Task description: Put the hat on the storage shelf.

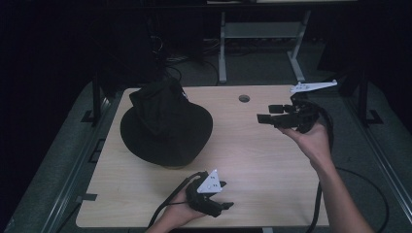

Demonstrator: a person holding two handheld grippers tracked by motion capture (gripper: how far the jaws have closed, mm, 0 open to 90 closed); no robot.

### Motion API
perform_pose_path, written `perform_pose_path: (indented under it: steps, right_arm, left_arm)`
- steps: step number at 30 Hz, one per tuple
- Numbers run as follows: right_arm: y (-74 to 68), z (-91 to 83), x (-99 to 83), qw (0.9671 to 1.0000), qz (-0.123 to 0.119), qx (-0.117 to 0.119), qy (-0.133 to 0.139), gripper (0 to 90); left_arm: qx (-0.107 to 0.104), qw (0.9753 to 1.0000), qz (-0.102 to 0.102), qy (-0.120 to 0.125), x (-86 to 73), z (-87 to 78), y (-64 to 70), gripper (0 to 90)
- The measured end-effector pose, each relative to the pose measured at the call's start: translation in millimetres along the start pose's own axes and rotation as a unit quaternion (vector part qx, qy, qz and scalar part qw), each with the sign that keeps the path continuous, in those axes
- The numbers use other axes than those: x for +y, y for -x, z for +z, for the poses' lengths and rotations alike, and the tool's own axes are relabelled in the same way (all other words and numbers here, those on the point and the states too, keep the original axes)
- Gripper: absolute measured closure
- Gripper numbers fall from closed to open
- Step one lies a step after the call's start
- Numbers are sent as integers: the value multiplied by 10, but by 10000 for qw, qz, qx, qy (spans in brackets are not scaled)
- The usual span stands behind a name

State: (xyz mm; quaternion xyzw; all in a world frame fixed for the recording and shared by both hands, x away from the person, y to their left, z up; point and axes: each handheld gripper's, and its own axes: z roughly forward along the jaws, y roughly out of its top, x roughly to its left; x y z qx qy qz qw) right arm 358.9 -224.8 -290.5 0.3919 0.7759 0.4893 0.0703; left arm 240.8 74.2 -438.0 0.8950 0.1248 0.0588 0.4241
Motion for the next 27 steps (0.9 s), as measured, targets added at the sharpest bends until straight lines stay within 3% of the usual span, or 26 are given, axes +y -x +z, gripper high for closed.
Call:
perform_pose_path:
  steps: [16, 20, 21, 25, 27]
  right_arm:
    - [174, -255, -668, 9992, 357, -160, 40, 267]
    - [193, -316, -887, 9989, 409, -226, 17, 263]
    - [197, -348, -1026, 9987, 437, -271, -14, 260]
    - [200, -394, -1187, 9983, 505, -294, -2, 256]
    - [187, -458, -1374, 9980, 542, -322, 27, 255]
  left_arm:
    - [41, 10000, -3, -28, -1, -12, -6, 327]
    - [52, 10000, -12, -17, -3, -11, -5, 324]
    - [61, 10000, -10, -11, -3, -11, -6, 320]
    - [62, 10000, -4, -11, -6, -6, -9, 320]
    - [56, 10000, -17, -22, -8, 1, -9, 318]
